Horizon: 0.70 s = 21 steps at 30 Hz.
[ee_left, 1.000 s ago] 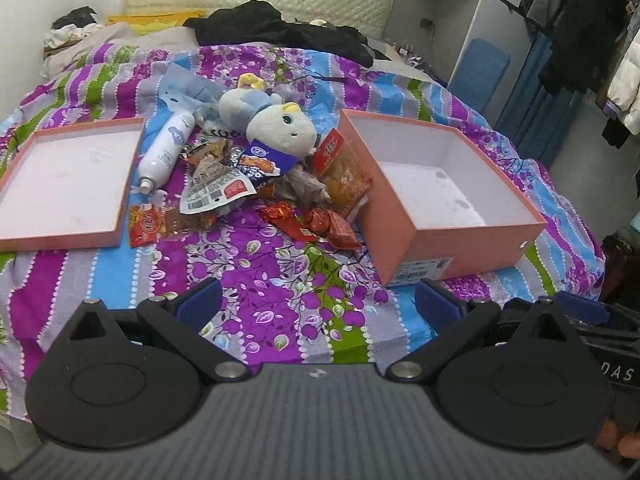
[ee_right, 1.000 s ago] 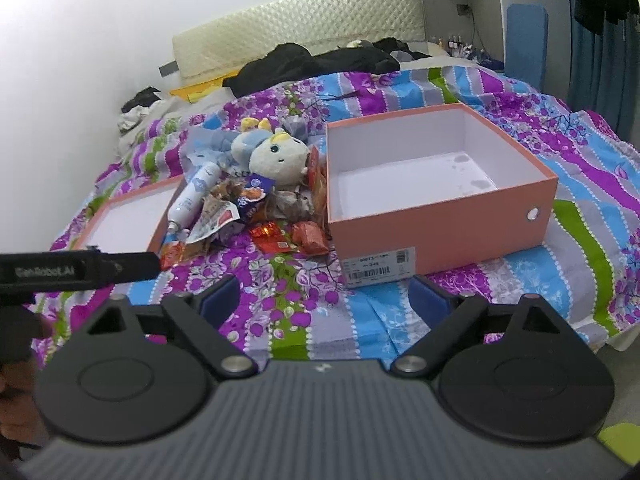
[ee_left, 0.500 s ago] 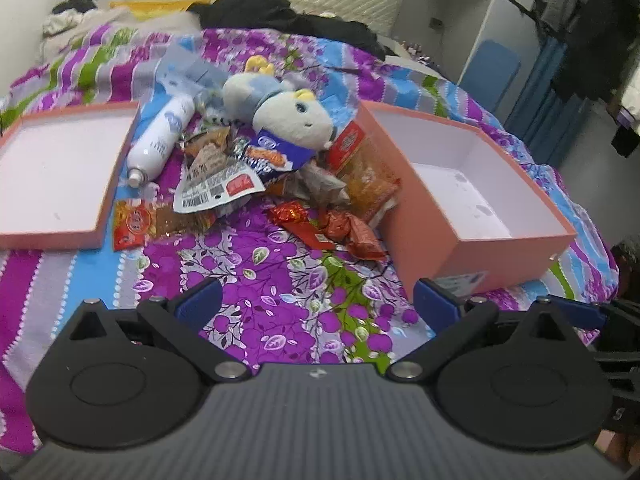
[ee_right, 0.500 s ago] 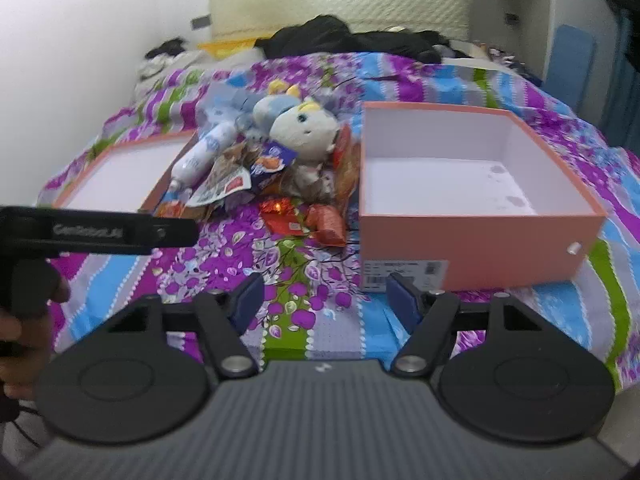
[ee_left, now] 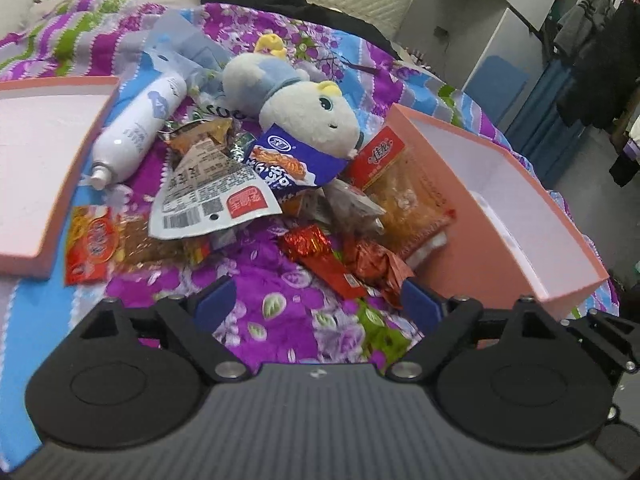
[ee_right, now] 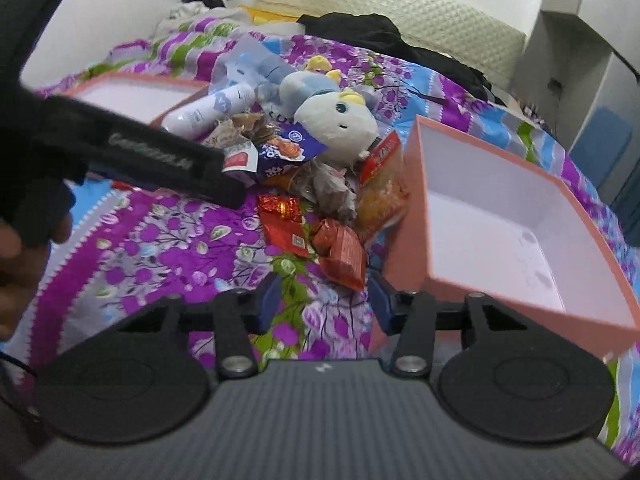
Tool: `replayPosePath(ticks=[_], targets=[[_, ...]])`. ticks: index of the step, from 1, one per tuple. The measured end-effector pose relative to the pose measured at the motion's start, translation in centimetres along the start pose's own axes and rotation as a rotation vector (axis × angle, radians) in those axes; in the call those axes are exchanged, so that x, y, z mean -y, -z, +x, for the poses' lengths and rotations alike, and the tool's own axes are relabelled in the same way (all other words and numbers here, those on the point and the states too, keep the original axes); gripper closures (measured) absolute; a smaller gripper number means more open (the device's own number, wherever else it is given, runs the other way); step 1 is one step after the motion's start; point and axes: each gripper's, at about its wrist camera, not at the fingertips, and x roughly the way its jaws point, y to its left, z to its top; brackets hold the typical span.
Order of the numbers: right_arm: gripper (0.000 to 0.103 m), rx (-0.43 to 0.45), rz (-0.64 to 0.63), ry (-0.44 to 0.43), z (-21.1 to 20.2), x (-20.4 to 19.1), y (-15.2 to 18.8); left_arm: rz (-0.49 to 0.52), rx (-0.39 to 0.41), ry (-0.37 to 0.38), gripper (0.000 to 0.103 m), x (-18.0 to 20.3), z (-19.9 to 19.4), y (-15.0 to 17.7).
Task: Organize snacks
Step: 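Grasp a red candy wrapper with the left tool while the right tool grasps a brown wrapper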
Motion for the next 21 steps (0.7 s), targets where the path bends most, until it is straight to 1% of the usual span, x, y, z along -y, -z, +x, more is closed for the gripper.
replayPosePath(ticks=[5, 10, 13, 15, 19, 21], targets=[[0.057, -0.005, -0.068, 0.027, 3.4, -0.7, -0.5, 0.035, -0.022, 0.018, 0.014, -0.3, 3.7, -1.2], [0.059, -0.028, -0.153, 0.052, 6.3, -1.5, -0.7, 0.052, -0.068, 0.030, 0.017, -0.8, 7.3, -2.0], [0.059, -0.039, -0.203, 0.067, 7.6, -2.0, -0.6, 0.059, -0.083, 0.034, 0.018, -1.0, 8.9, -2.4], [0.060, -0.046, -0.238, 0.082, 8.5, -2.5, -0.5, 0.063, -0.099, 0.033, 0.023, -1.1, 10.0, -2.6], [0.060, -0.038, -0.321, 0.132, 9.5, -3.0, -0.3, 0.069, -0.127, 0.041, 0.024, -1.2, 11.8, -2.9], [0.060, -0.053, -0.337, 0.137, 10.1, -3.0, -0.2, 0.079, -0.141, 0.038, 0.024, -1.1, 12.6, -3.1]])
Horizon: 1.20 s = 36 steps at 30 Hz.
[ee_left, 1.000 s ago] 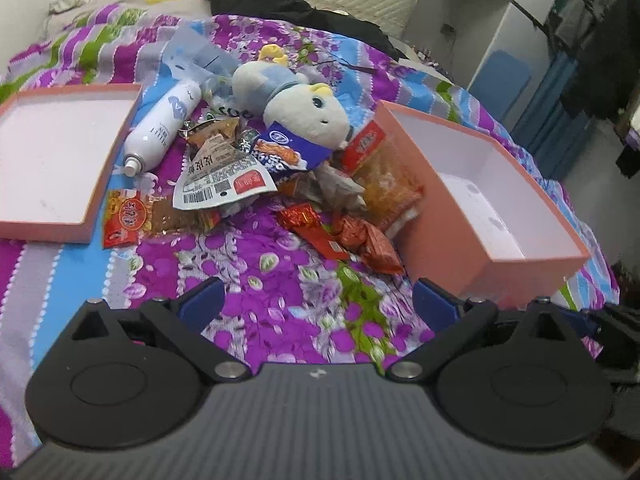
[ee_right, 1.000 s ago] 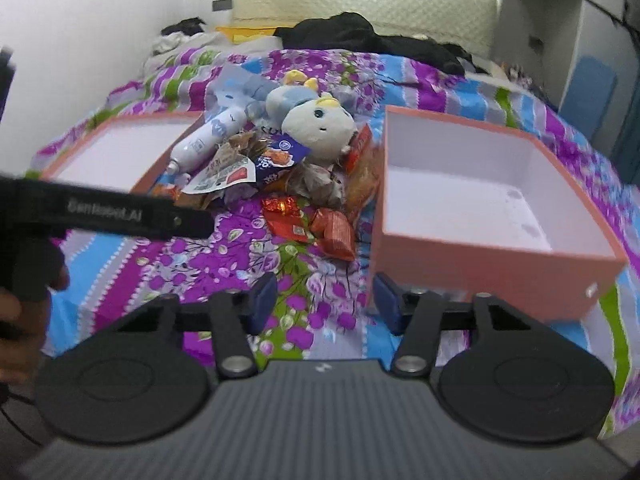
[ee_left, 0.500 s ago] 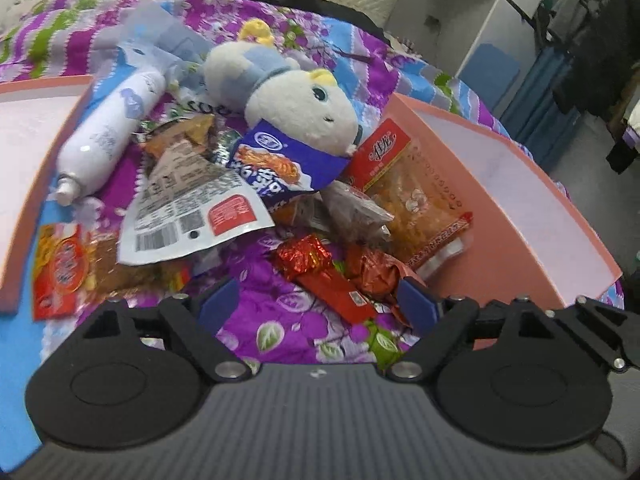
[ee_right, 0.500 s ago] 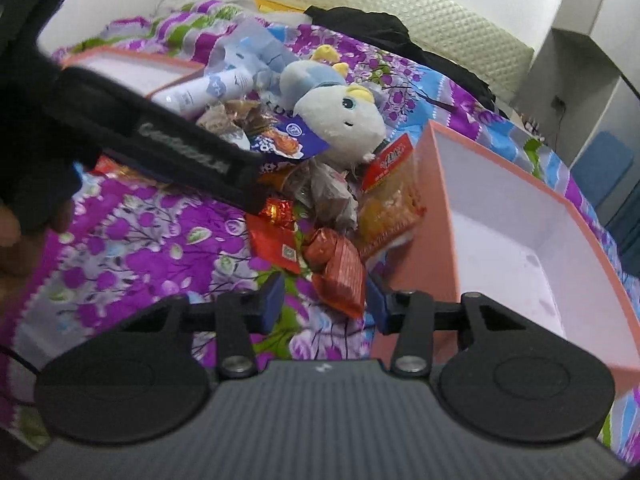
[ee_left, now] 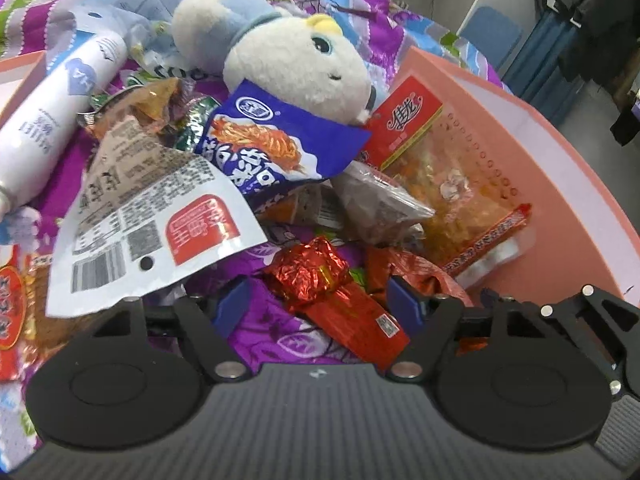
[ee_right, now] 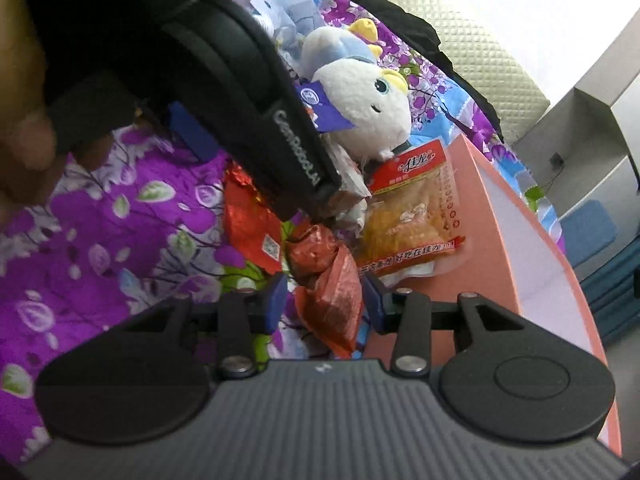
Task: Organize snacks
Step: 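Grasp a red candy wrapper with the left tool while the right tool grasps a brown wrapper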
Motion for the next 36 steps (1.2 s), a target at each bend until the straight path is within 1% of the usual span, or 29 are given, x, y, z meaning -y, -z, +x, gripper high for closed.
replayPosePath(ticks=[3, 5, 8, 10, 12, 13, 15, 16, 19, 22, 23, 25, 34, 36], targets=[[0.059, -0.003, -0.055, 0.036, 0.6, -0.4, 0.2, 0.016, -0.017, -0.011, 0.024, 0.1, 0.9, -0.2], [0.058, -0.010, -0.087, 0.044, 1.0, -0.7, 0.4, 0.017, -0.013, -0.018, 0.024, 0.2, 1.4, -0.3], [0.058, -0.017, -0.144, 0.060, 1.3, -1.3, 0.5, 0.044, -0.015, -0.032, 0.025, 0.5, 1.8, -0.3], [0.058, -0.025, -0.152, 0.063, 1.6, -1.3, 0.4, 0.059, -0.013, -0.049, 0.029, 0.7, 2.0, -0.2], [0.059, -0.026, -0.170, 0.076, 2.0, -1.4, 0.3, 0.069, -0.010, -0.077, 0.037, 0.7, 2.1, -0.1], [0.060, -0.027, -0.178, 0.076, 2.2, -1.4, 0.3, 0.068, -0.009, -0.081, 0.038, 0.7, 2.1, -0.2], [0.060, -0.025, -0.182, 0.077, 2.3, -1.6, 0.3, 0.069, -0.003, -0.099, 0.047, 0.8, 2.2, -0.2], [0.066, -0.026, -0.180, 0.070, 2.4, -1.5, 0.4, 0.069, 0.001, -0.104, 0.047, 0.7, 2.1, -0.2], [0.068, -0.024, -0.178, 0.064, 2.4, -1.6, 0.4, 0.062, 0.010, -0.102, 0.053, 0.5, 1.8, -0.2], [0.070, -0.018, -0.167, 0.056, 2.1, -1.4, 0.6, 0.042, 0.011, -0.092, 0.054, 0.3, 1.1, -0.1], [0.072, -0.013, -0.161, 0.053, 1.8, -1.4, 0.7, 0.039, 0.012, -0.091, 0.060, 0.3, 0.8, 0.0], [0.073, -0.005, -0.152, 0.047, 0.8, -1.4, 0.8, 0.027, 0.014, -0.086, 0.061, 0.4, 0.1, 0.2], [0.074, 0.010, -0.028, -0.035, -3.2, -0.7, 0.8, -0.023, 0.031, -0.083, 0.066, 0.9, -5.0, 1.8], [0.074, 0.002, 0.025, -0.063, -4.3, -0.1, 0.9, -0.035, 0.030, -0.085, 0.072, 1.1, -6.3, 2.3]])
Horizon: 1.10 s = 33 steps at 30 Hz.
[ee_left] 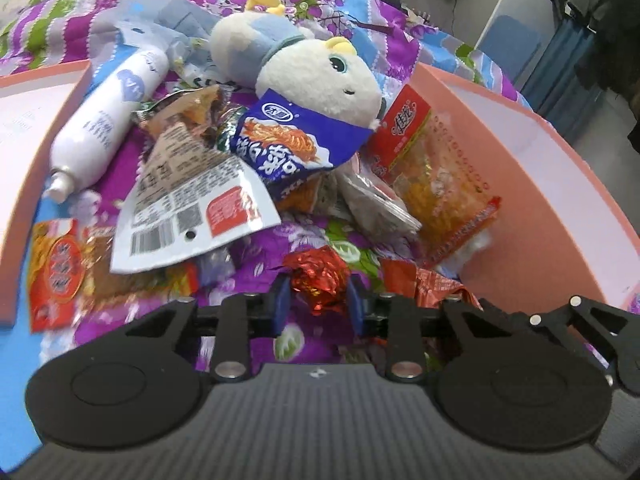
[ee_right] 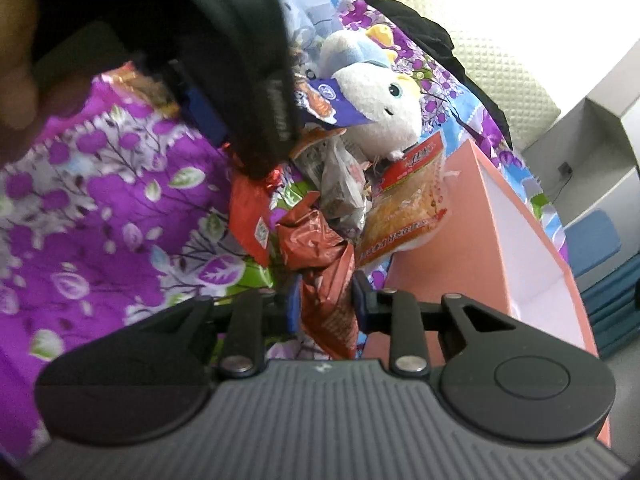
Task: Organize snacks
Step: 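Grasp a red candy wrapper with the left tool while the right tool grasps a brown wrapper, then carry both candies over the deep pink box and open both tools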
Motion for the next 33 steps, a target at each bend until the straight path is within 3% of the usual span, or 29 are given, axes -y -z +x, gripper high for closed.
replayPosePath(ticks=[10, 17, 22, 28, 33], targets=[[0.074, -0.032, 0.226, -0.085, -4.0, 3.2, 1.8, -0.006, -0.002, -0.039, 0.076, 1.1, -6.4, 3.1], [0.074, -0.067, 0.428, -0.192, -6.0, 4.9, 3.2, -0.012, 0.004, -0.078, 0.076, 2.9, -9.9, 5.2], [0.074, -0.067, 0.498, -0.207, -7.3, 5.4, 3.8, -0.035, -0.006, -0.076, 0.076, 3.9, -11.3, 6.0], [0.074, -0.026, 0.573, -0.209, -9.3, 6.9, 3.8, -0.020, 0.018, -0.072, 0.076, 5.2, -13.5, 5.2], [0.074, 0.061, 0.623, -0.180, -11.4, 9.1, 2.8, 0.009, 0.069, -0.066, 0.076, 6.7, -15.4, 3.1]])
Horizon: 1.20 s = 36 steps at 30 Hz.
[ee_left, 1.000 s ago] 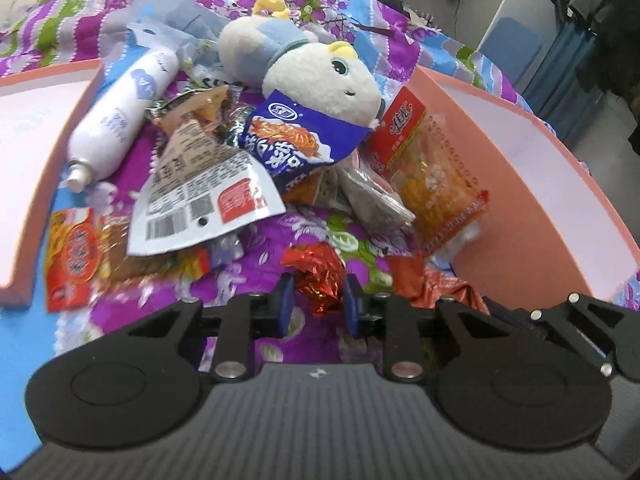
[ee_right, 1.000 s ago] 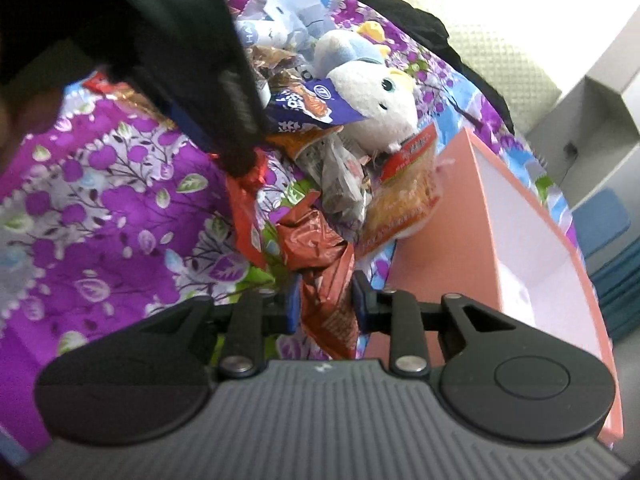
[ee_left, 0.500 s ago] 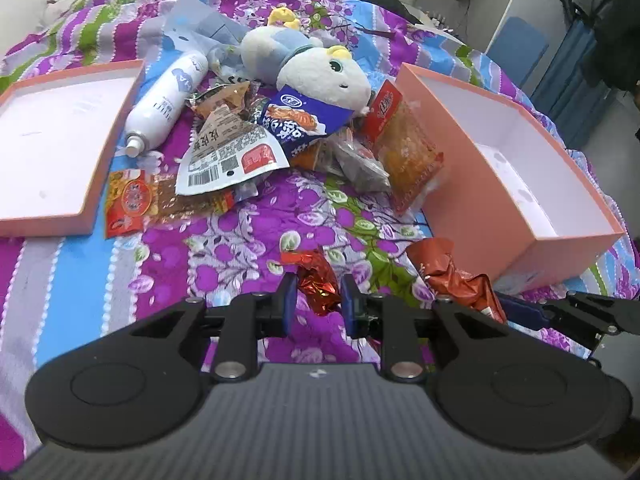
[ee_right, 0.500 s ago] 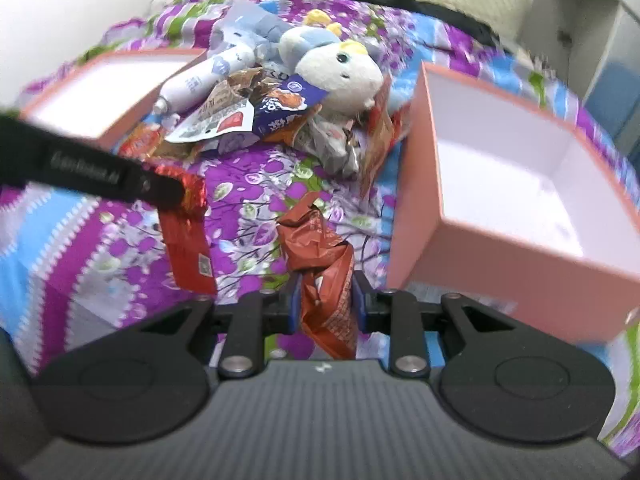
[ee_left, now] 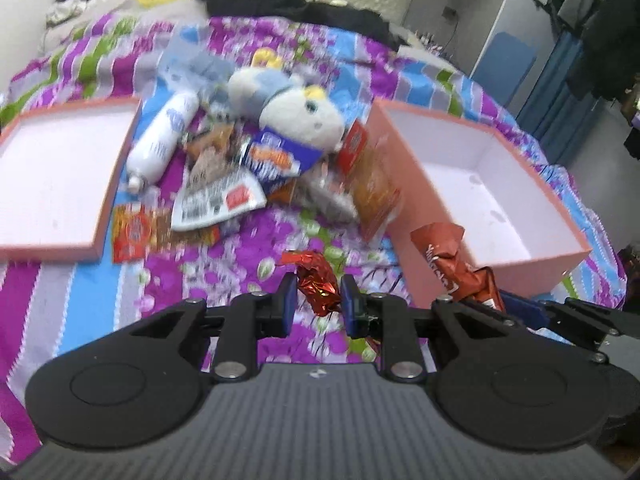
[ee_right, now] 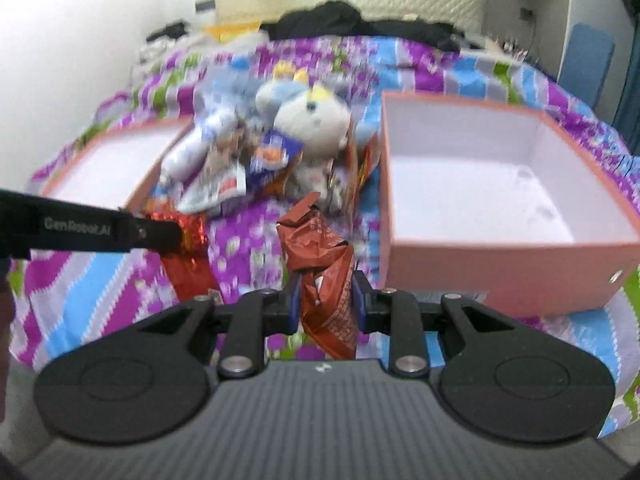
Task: Organize snacks
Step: 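Carry both candies over the deep pink box and open both tools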
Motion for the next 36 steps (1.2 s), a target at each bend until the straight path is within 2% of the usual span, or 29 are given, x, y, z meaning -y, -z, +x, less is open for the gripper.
replayPosePath(ticks=[6, 12, 19, 25, 30, 33, 36], targets=[[0.074, 0.106, 0.029, 0.020, -2.0, 2.0, -3.8, 0.015, 0.055, 0.037, 0.076, 2.1, -1.7, -4.0], [0.074, 0.206, 0.034, 0.068, -3.9, 4.4, -7.8, 0.054, 0.145, 0.083, 0.076, 5.5, -3.4, -8.5], [0.074, 0.272, 0.046, 0.144, -5.4, 8.5, -10.7, 0.090, 0.174, 0.152, 0.076, 10.4, -2.9, -12.5], [0.074, 0.245, 0.075, 0.190, -3.9, 12.7, -10.9, 0.117, 0.145, 0.193, 0.076, 14.6, -0.1, -14.2], [0.074, 0.167, 0.109, 0.218, -0.8, 16.3, -9.5, 0.128, 0.069, 0.218, 0.076, 17.5, 4.5, -14.7], [0.074, 0.125, 0.076, 0.287, 1.3, 17.2, -8.4, 0.131, 0.017, 0.212, 0.076, 19.0, 7.6, -14.3], [0.074, 0.074, 0.106, 0.283, 3.6, 19.1, -7.3, 0.138, -0.038, 0.214, 0.076, 19.9, 10.8, -13.8]])
